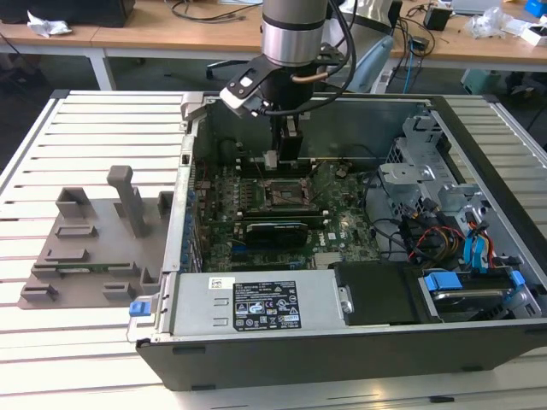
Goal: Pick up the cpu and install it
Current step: 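Place the cpu into insertion slot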
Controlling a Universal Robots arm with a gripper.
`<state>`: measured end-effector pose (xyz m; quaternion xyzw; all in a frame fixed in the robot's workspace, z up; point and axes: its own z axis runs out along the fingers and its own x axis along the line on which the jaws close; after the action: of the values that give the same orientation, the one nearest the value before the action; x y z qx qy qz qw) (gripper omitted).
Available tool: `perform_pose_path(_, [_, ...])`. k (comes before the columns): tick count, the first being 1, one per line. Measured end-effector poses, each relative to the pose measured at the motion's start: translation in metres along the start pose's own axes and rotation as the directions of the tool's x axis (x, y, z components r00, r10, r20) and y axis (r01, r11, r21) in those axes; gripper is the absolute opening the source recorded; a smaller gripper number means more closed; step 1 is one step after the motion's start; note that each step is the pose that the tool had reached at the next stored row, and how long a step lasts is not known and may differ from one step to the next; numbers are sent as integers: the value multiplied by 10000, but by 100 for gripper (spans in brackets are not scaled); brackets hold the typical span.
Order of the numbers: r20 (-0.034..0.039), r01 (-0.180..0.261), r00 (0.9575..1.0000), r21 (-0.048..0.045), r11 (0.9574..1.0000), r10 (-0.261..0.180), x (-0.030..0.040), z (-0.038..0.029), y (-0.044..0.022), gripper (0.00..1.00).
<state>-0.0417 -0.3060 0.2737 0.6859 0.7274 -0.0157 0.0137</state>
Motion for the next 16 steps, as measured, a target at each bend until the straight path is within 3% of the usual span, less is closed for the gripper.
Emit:
perform_pose_path(5, [126, 0, 9999, 8, 10000, 0, 1, 95, 43, 55])
perform_pose_path(16, [181, -1, 9998, 11, 10000, 1, 7, 318, 123, 55])
